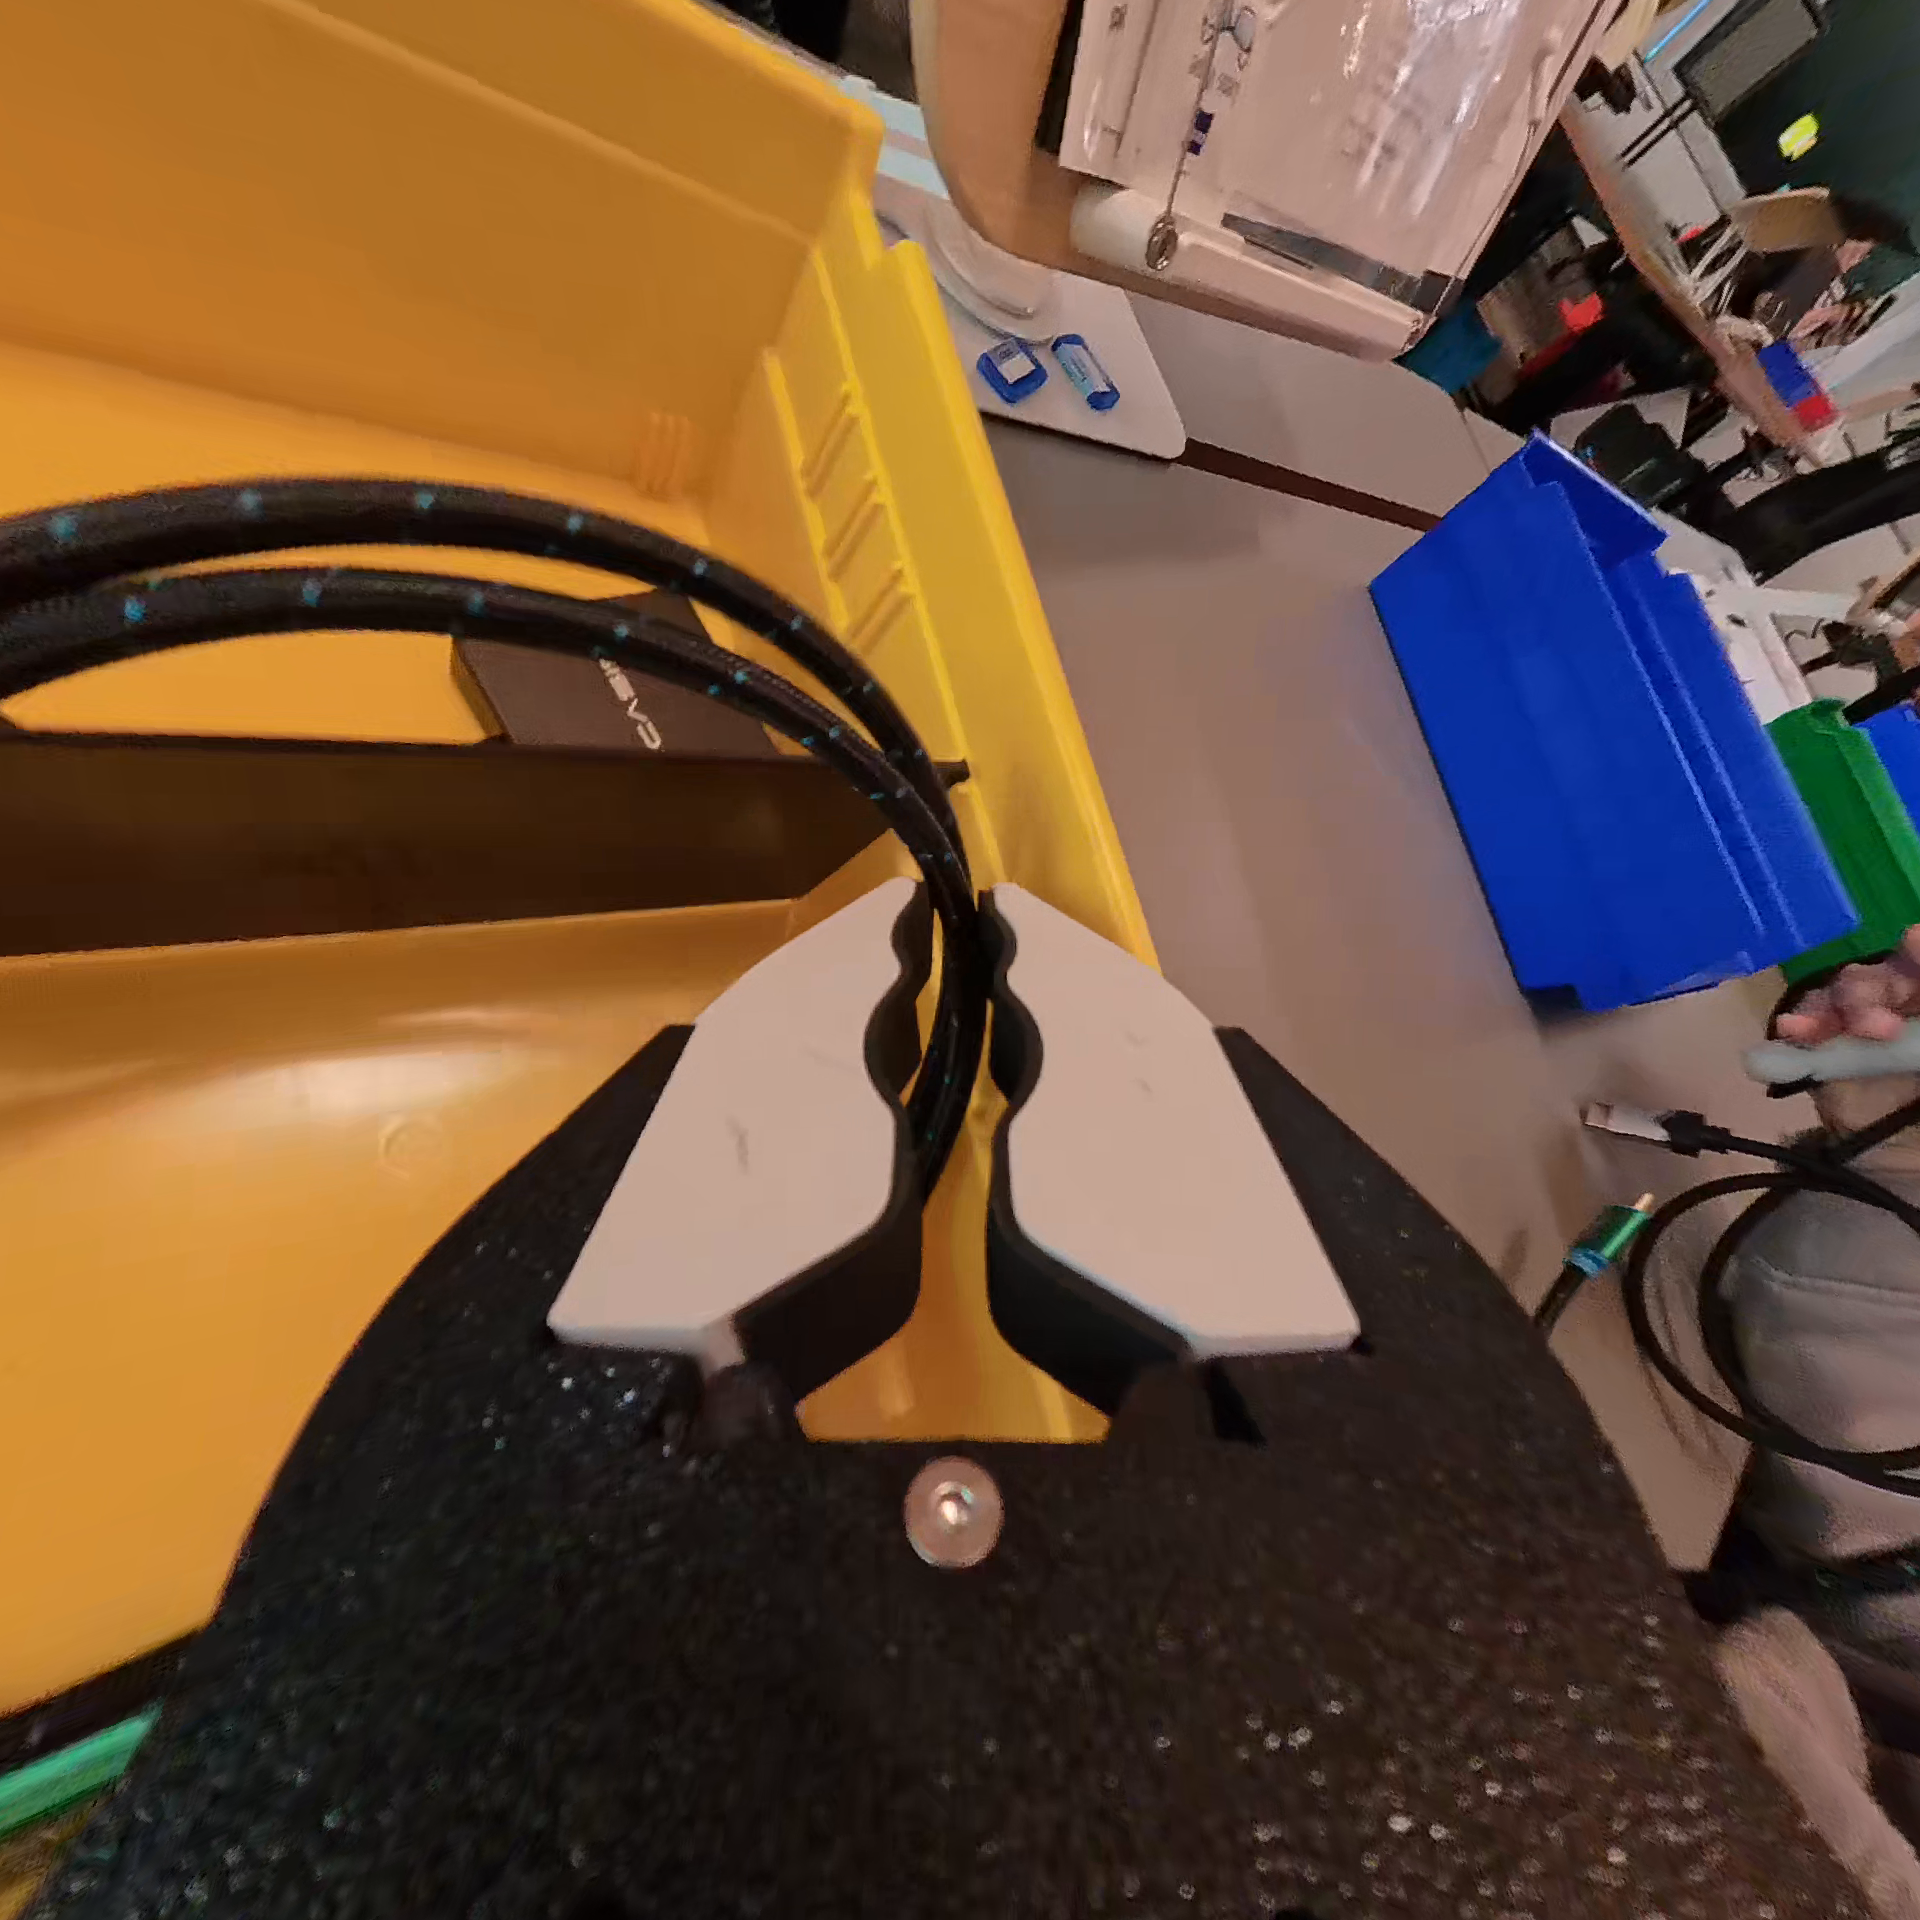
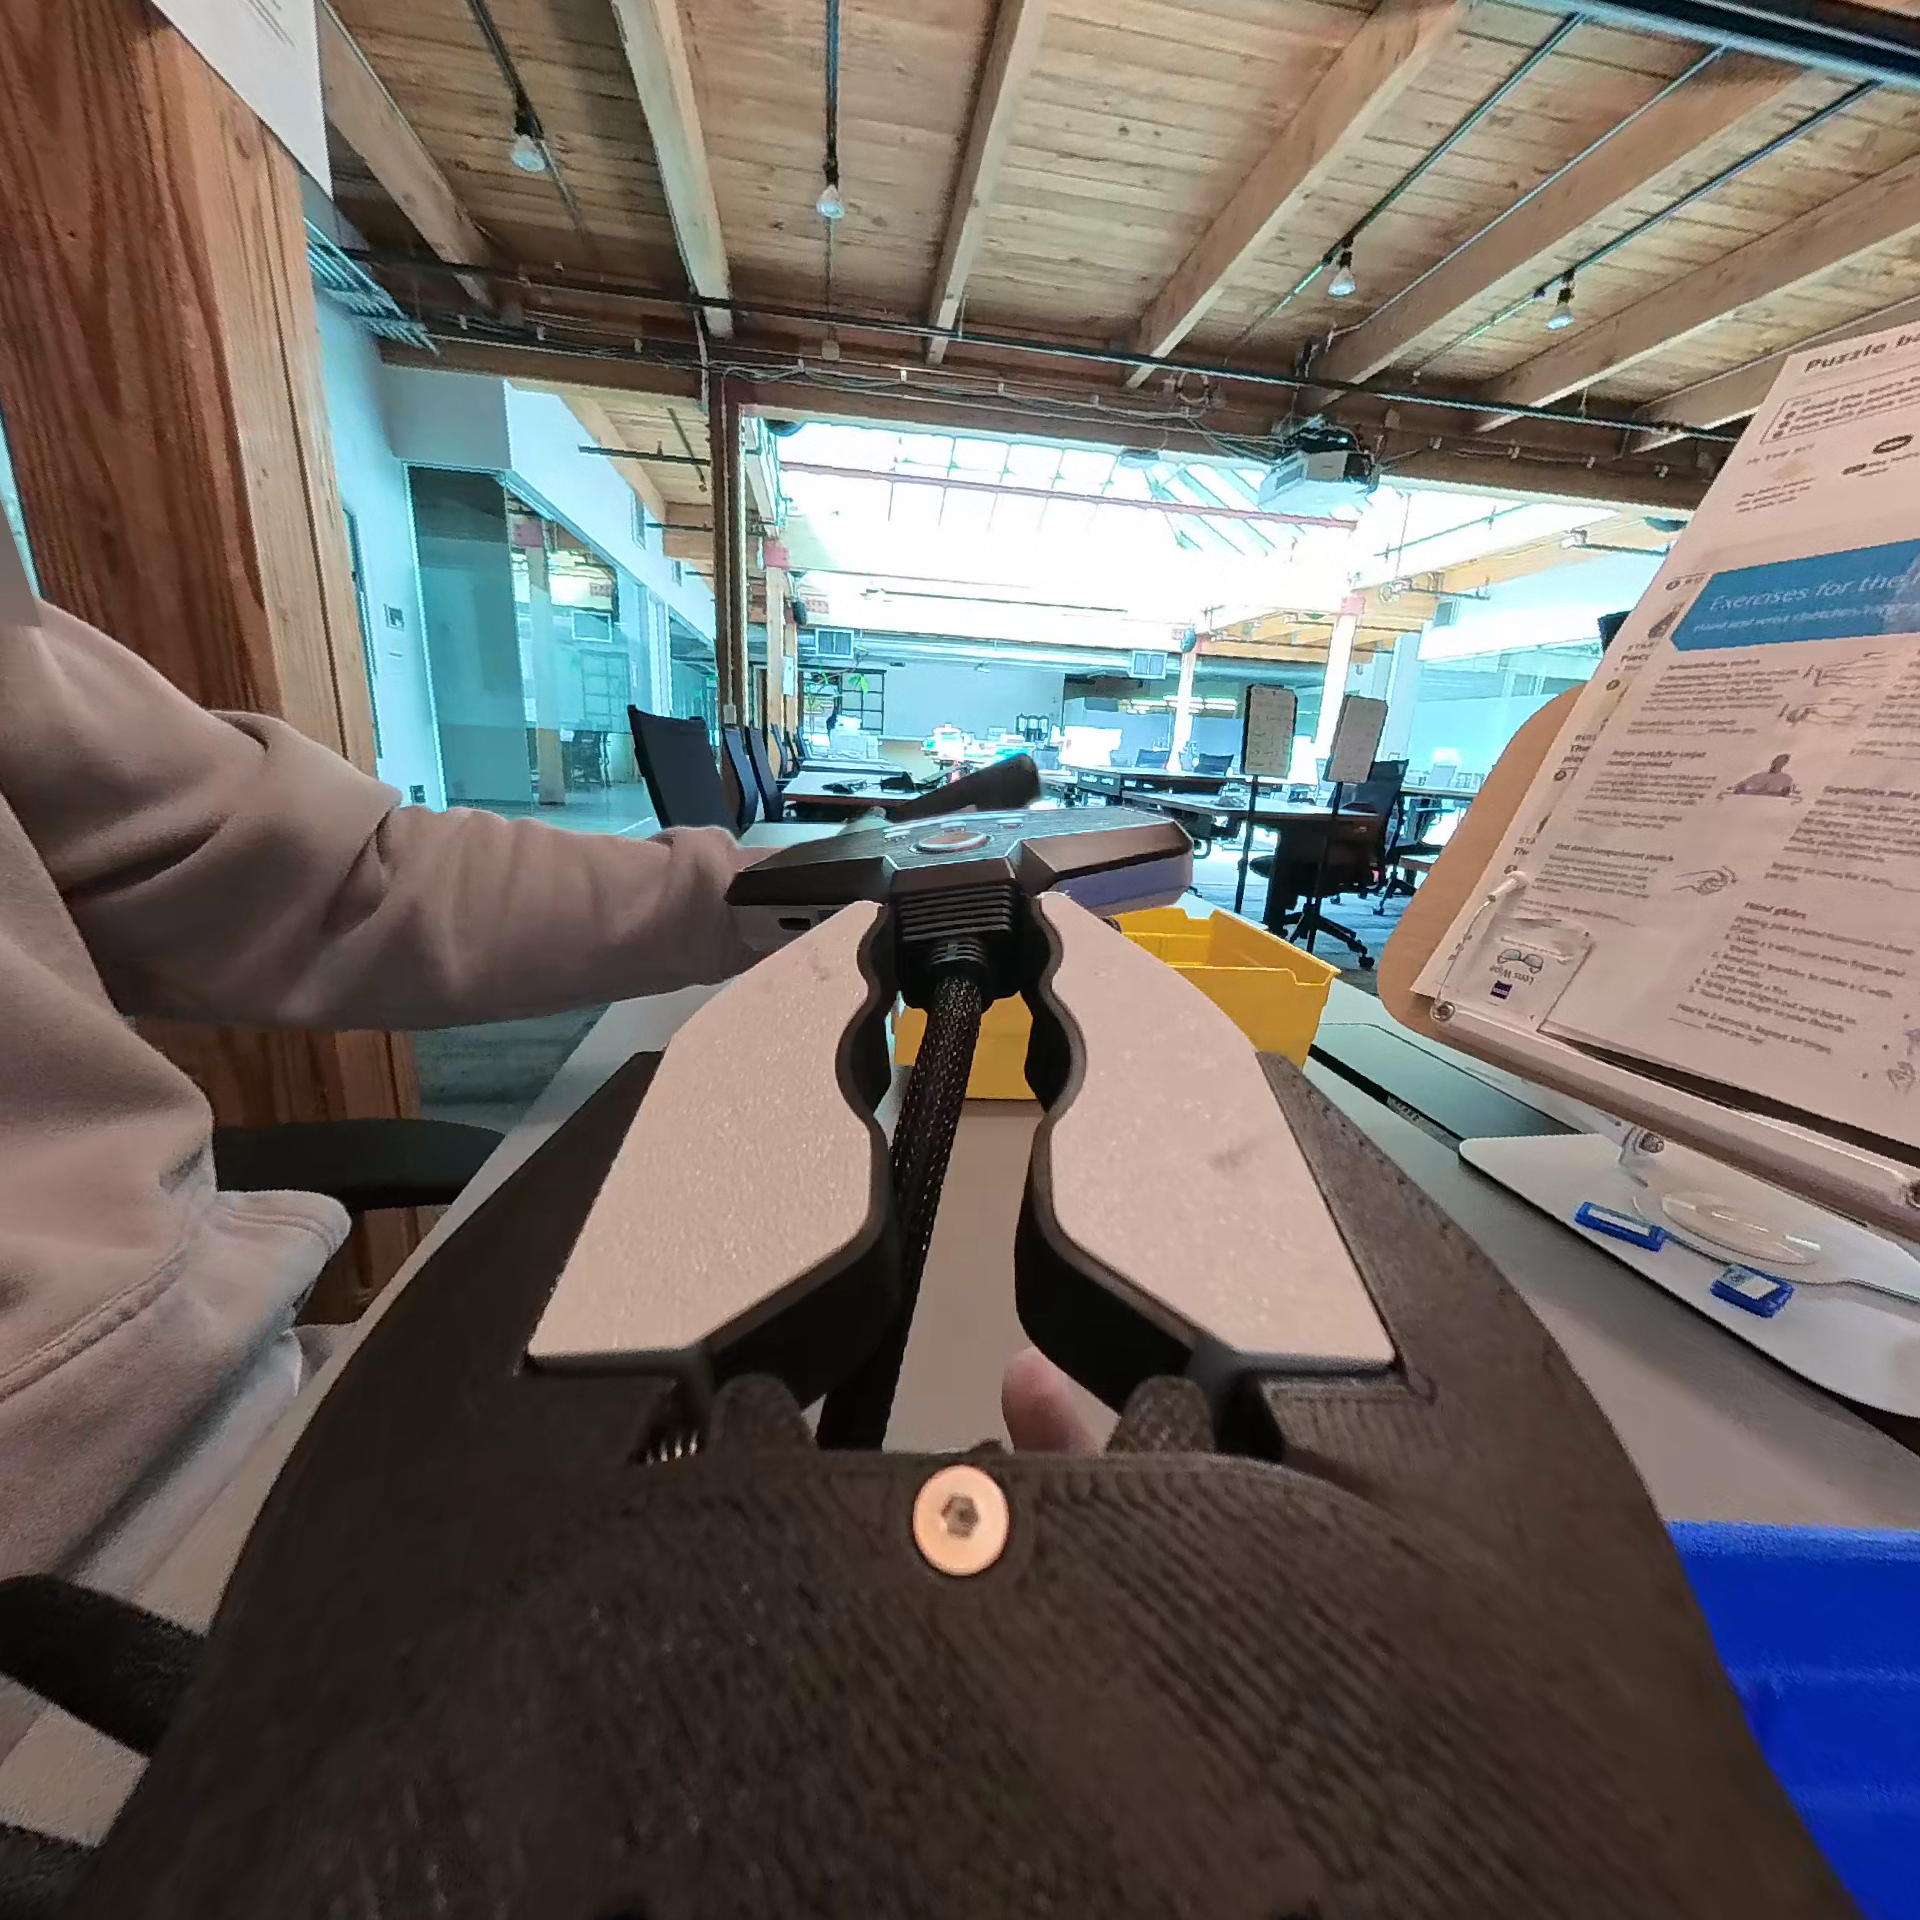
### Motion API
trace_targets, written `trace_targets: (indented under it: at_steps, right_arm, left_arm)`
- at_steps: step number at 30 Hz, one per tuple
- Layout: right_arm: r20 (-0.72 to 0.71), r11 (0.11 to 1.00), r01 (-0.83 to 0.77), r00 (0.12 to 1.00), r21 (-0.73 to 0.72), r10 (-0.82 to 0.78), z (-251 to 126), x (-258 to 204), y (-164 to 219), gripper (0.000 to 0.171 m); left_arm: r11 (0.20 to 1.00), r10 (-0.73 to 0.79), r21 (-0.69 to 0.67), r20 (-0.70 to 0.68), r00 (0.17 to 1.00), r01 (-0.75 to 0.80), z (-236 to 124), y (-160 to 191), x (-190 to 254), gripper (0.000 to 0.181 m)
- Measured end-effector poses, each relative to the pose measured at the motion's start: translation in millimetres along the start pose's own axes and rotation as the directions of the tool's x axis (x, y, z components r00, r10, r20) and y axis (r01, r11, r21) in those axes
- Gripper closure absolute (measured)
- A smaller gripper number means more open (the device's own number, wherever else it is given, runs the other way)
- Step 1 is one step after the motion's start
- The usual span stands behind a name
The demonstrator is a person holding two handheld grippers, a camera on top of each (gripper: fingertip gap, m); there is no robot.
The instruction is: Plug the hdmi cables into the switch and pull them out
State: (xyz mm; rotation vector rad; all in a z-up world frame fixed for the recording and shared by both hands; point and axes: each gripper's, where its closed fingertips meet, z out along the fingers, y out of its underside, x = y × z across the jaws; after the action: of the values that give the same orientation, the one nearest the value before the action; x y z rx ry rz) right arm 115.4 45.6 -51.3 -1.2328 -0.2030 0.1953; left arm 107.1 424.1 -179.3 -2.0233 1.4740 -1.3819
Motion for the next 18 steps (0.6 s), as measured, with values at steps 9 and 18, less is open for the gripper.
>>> trace_targets:
  at_steps: [9,18]
  right_arm:
    - [0.01,0.999,-0.006,1.0,0.044,0.006,-9,0,-8,0.149]
    - [0.091,0.991,0.007,0.996,0.136,-0.019,-28,-14,-32,0.149]
  left_arm:
    - [0.986,0.164,-0.003,0.01,0.986,-0.164,-84,-19,44,0.174]
    - [0.33,0.932,-0.193,-0.09,0.352,-0.924,-104,53,178,0.175]
